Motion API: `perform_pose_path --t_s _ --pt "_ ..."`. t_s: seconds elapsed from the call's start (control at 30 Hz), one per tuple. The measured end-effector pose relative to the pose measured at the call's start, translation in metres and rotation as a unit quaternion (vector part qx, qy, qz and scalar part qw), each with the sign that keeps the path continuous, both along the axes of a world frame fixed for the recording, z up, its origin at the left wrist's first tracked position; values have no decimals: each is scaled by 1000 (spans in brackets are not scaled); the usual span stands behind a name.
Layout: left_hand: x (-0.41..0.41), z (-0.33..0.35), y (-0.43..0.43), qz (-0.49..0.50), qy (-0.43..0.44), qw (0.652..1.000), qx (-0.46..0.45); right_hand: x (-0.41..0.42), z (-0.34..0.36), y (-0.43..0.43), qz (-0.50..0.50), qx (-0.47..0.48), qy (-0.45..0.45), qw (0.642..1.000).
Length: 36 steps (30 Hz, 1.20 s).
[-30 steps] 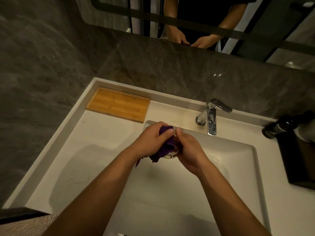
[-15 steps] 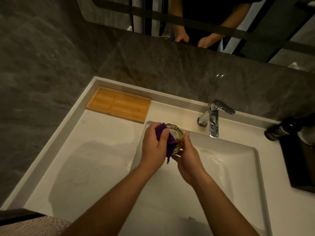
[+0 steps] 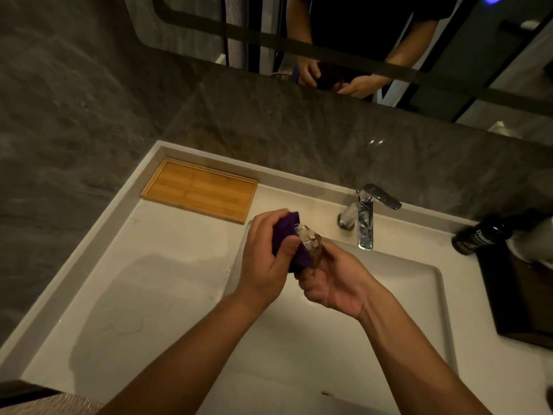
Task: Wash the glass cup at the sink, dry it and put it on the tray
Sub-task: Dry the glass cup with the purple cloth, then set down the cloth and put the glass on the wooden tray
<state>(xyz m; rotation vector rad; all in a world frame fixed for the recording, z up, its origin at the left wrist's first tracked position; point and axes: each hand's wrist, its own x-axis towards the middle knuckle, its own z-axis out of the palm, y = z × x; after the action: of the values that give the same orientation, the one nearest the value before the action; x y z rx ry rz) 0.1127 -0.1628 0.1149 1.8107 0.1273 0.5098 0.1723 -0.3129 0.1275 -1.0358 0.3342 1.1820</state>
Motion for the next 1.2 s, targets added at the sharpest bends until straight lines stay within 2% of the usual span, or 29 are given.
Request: perform_pose_path --t_s 0.07,0.17,0.3,0.37,0.47,0.57,0.67,0.77,0.87,0.97,1.03,1.1,1.2 --pt "-1 0 -7 28 42 992 -113 -2 5 3 -30 10 -36 999" --pt "1 -2 -9 40 97 975 -193 -3 9 5 -71 -6 -128 989" --pt "6 -7 -12 40 154 934 -319 1 12 3 -52 -76 -320 943" --pt "7 -11 -11 37 171 925 -336 2 11 1 -34 -121 -360 924" --pt "6 -15 -4 34 188 939 -287 2 3 -1 -18 -161 -406 900" --pt "5 -17 10 29 210 965 -152 2 -9 2 -47 -173 -433 884" --pt "-1 -18 26 44 234 971 -33 1 -18 14 -44 -187 -452 871" --pt "-13 -22 42 86 246 965 -5 2 -30 32 -23 -212 -452 866" --pt "-28 -28 68 129 250 955 -90 4 -42 54 -17 -216 -433 875" --pt "-42 -33 104 168 268 931 -181 7 -51 79 -31 -204 -407 890" --pt "-50 -34 131 189 278 922 -193 9 -54 98 -35 -195 -396 897" --pt "-56 -36 157 214 271 929 -131 12 -56 116 -40 -185 -385 903" --pt "-63 -41 189 239 236 941 37 18 -59 143 -53 -199 -363 909"
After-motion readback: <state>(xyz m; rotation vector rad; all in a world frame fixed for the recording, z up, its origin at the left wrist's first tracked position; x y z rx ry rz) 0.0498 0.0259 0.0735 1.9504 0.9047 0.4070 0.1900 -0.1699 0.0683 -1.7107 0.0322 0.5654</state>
